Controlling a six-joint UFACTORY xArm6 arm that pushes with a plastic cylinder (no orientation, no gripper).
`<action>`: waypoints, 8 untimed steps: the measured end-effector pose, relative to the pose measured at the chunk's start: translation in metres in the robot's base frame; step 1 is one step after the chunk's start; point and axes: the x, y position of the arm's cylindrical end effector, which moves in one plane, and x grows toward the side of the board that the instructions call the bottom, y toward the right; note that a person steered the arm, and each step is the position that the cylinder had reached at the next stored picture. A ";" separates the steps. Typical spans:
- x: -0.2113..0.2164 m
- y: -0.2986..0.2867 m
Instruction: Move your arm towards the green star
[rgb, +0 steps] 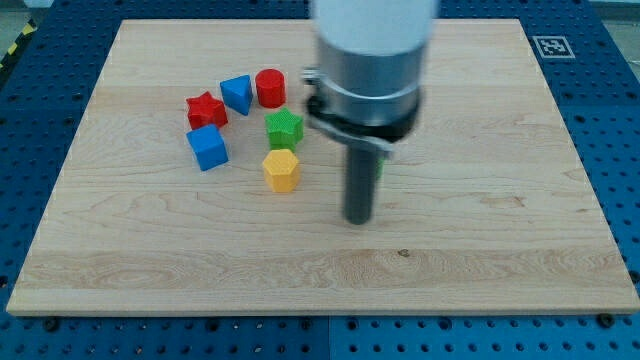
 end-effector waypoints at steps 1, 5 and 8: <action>-0.009 0.053; -0.203 0.047; -0.187 -0.070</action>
